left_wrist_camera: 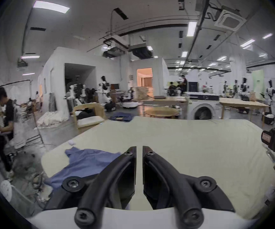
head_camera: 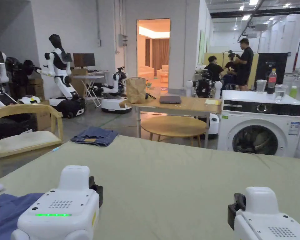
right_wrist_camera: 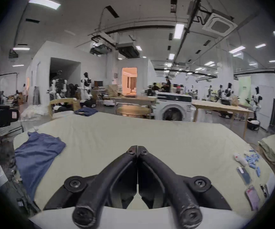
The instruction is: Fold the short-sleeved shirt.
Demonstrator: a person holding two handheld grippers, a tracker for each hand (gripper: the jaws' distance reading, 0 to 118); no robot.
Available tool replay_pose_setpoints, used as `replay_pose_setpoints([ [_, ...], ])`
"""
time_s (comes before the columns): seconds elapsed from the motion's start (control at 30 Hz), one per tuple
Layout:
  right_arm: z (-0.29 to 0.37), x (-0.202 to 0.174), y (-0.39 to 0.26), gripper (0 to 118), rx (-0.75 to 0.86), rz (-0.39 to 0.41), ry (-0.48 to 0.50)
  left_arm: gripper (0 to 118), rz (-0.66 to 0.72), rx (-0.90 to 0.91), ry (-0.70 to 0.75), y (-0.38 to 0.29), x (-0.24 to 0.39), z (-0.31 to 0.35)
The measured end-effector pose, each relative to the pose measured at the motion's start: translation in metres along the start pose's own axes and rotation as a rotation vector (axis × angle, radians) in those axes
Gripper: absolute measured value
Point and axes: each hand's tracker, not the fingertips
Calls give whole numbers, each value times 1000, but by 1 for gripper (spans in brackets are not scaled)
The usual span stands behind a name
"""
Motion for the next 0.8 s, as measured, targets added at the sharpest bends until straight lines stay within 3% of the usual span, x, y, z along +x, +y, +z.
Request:
replay_pose_setpoints([
  [0.37, -19, -84, 4, 0, 0, 18, 195, 2, 15, -42, 208, -14, -92, 16],
  [0.8, -33, -101, -10, 0, -32, 59, 217, 2, 75, -131, 199, -31, -112, -35],
])
